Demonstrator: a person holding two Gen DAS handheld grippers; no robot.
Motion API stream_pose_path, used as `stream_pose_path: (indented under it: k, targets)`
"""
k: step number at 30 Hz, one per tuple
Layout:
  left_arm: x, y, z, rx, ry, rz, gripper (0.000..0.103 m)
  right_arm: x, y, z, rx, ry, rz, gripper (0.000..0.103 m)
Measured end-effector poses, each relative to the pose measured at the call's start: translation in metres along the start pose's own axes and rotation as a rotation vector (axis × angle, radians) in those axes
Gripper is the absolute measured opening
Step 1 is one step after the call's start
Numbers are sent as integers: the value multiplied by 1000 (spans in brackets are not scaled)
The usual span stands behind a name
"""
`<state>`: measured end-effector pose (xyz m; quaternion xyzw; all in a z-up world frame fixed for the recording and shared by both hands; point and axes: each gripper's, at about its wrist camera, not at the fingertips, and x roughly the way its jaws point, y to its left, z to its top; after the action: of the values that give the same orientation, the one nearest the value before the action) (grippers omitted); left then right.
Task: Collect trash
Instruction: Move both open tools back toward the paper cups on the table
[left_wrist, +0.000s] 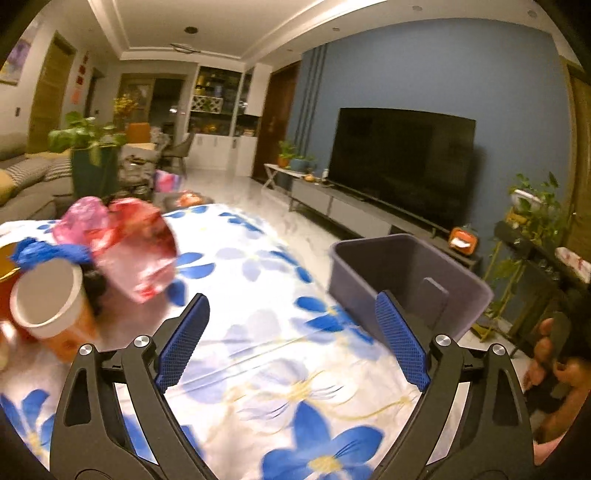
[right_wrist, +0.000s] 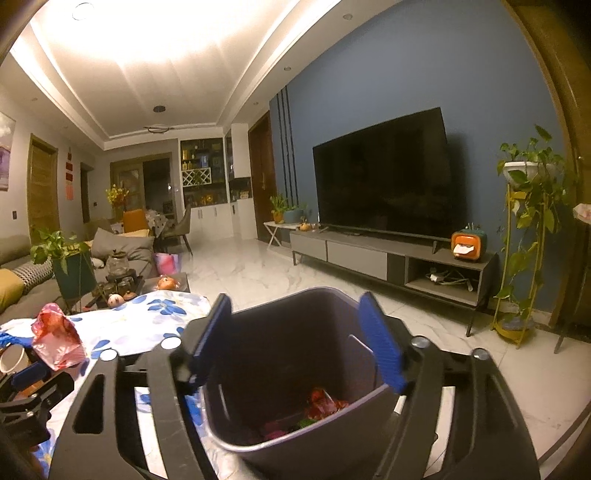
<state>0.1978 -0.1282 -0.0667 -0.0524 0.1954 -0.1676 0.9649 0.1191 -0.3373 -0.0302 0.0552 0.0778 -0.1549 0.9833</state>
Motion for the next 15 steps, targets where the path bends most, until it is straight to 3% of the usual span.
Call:
stream_pose_path:
  k: [4, 15]
  targets:
    - [-21, 15, -4, 6, -30, 88, 90, -16, 13, -2, -7, -12, 29, 81]
    - [-87, 84, -12, -54, -101, 357, 91, -41, 79, -15, -45, 25, 190, 81]
